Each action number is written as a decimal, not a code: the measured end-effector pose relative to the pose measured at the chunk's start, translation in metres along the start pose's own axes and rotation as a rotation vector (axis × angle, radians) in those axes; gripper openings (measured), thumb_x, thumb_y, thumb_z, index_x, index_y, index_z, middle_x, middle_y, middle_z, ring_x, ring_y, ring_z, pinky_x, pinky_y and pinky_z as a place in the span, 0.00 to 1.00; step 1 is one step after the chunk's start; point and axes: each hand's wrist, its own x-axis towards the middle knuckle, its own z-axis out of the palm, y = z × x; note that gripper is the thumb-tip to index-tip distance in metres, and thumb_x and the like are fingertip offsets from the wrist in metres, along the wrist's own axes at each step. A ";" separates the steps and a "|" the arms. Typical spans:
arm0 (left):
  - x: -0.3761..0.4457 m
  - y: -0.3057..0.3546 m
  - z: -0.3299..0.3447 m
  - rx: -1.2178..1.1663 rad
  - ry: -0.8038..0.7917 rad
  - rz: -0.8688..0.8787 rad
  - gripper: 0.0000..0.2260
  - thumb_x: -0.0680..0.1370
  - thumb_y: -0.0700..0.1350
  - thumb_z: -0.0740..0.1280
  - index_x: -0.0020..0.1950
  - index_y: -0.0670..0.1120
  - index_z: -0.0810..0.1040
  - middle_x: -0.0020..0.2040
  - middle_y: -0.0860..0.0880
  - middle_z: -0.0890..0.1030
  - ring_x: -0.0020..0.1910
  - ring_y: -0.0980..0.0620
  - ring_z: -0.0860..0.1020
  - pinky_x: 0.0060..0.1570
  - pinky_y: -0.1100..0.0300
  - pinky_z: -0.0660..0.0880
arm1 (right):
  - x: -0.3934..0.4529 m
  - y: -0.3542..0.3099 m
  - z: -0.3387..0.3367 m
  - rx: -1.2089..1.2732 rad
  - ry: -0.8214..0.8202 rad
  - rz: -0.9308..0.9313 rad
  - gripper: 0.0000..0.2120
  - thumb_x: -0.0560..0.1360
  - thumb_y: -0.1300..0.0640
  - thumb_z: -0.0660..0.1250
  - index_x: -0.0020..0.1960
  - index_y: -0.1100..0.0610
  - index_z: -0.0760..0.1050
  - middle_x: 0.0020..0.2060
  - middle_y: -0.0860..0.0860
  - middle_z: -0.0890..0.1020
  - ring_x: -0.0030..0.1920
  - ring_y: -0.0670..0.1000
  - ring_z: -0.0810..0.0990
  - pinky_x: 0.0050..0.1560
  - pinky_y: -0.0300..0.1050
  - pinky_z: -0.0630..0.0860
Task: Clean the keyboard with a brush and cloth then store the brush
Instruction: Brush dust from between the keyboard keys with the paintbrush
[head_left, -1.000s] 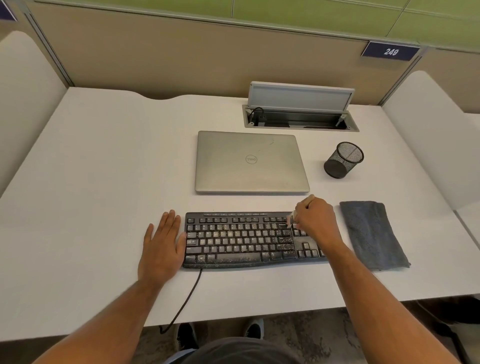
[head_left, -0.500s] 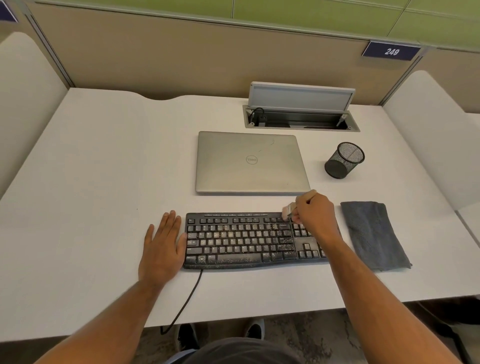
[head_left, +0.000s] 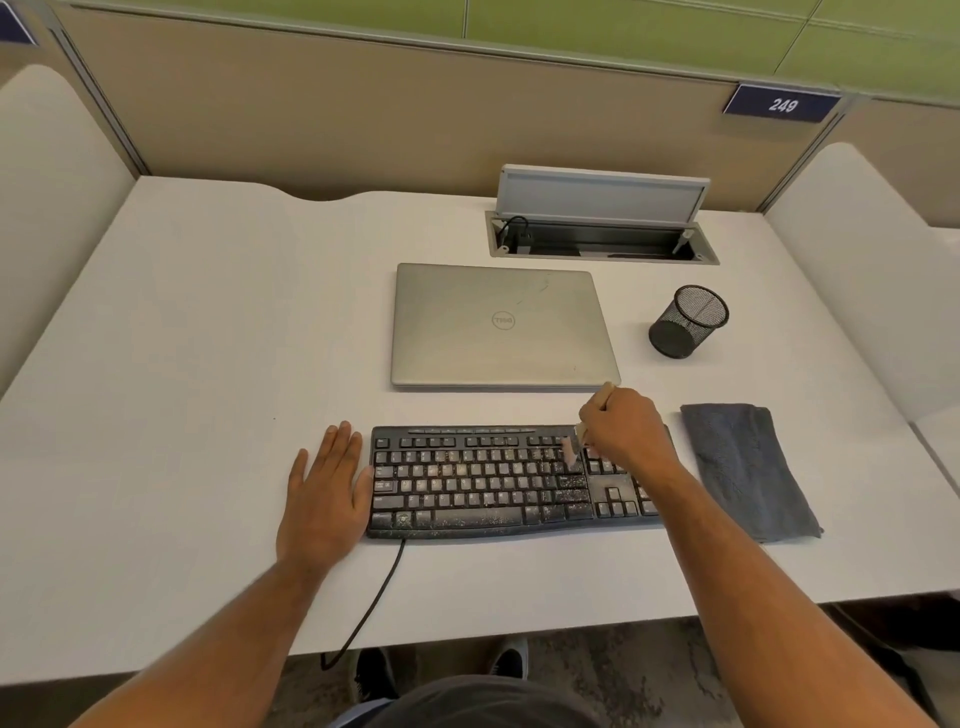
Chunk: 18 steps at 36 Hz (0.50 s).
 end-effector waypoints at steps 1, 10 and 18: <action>0.000 0.000 0.000 0.000 -0.001 -0.001 0.32 0.83 0.59 0.39 0.82 0.46 0.59 0.83 0.53 0.55 0.82 0.57 0.50 0.81 0.48 0.47 | 0.000 0.000 0.000 0.014 0.017 -0.007 0.24 0.85 0.53 0.57 0.36 0.61 0.80 0.31 0.53 0.84 0.36 0.56 0.85 0.36 0.46 0.77; 0.000 0.000 0.000 0.007 -0.004 -0.001 0.32 0.83 0.59 0.39 0.82 0.46 0.59 0.83 0.53 0.55 0.82 0.57 0.50 0.81 0.48 0.47 | 0.001 0.001 0.000 0.028 0.000 0.004 0.24 0.83 0.52 0.56 0.37 0.63 0.81 0.31 0.54 0.85 0.36 0.57 0.85 0.42 0.54 0.84; 0.000 0.000 0.000 0.023 -0.008 -0.002 0.32 0.83 0.59 0.38 0.82 0.46 0.58 0.83 0.53 0.54 0.82 0.57 0.49 0.81 0.48 0.47 | -0.001 -0.002 0.004 -0.032 -0.007 -0.002 0.22 0.83 0.54 0.56 0.38 0.65 0.79 0.33 0.56 0.84 0.38 0.58 0.85 0.42 0.53 0.83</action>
